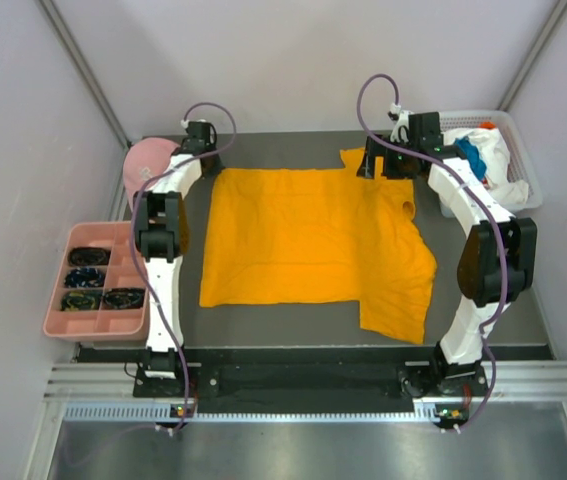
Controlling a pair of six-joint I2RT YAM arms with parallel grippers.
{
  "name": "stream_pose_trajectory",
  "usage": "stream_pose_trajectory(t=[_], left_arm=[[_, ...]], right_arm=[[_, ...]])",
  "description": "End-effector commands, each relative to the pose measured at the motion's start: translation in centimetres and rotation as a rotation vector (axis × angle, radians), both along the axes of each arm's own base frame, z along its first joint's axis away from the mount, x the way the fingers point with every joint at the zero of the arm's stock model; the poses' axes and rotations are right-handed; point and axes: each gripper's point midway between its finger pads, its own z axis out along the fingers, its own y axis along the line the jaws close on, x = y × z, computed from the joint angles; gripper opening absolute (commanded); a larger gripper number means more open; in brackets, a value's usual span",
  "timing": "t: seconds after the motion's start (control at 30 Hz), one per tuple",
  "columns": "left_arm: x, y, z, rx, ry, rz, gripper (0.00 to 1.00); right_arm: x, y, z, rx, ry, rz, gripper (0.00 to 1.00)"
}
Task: Fold and stack the t-shirts
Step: Flatten out the tshirt
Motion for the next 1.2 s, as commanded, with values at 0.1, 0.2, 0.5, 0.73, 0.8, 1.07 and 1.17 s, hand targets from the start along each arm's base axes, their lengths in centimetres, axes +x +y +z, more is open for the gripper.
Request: stream_pose_trajectory(t=[0.1, 0.2, 0.5, 0.73, 0.8, 1.07, 1.17], left_arm=[[-1.0, 3.6, -2.1, 0.012, 0.085, 0.08, 0.0], [-1.2, 5.6, -2.2, 0.012, 0.092, 0.109, 0.0], [-0.6, 8.1, -2.5, 0.01, 0.093, 0.134, 0.0], [-0.3, 8.1, -2.5, -0.003, 0.079, 0.125, 0.4], [-0.3, 8.2, -2.3, -0.002, 0.071, 0.132, 0.58], [0.2, 9.3, 3.3, 0.031, -0.059, 0.193, 0.99], [-0.1, 9.1, 6.5, 0.024, -0.131, 0.2, 0.99]], right_arm=[[0.4, 0.3, 1.4, 0.007, -0.054, 0.007, 0.99], [0.4, 0.3, 1.4, 0.008, -0.053, 0.006, 0.99], [0.5, 0.4, 0.9, 0.008, -0.04, 0.007, 0.99], [0.7, 0.3, 0.3, 0.0, -0.03, -0.001, 0.99], [0.7, 0.2, 0.1, -0.003, -0.025, -0.003, 0.99], [1.0, 0.0, -0.8, -0.017, -0.011, -0.009, 0.99], [1.1, 0.2, -1.2, -0.014, -0.002, -0.007, 0.99]])
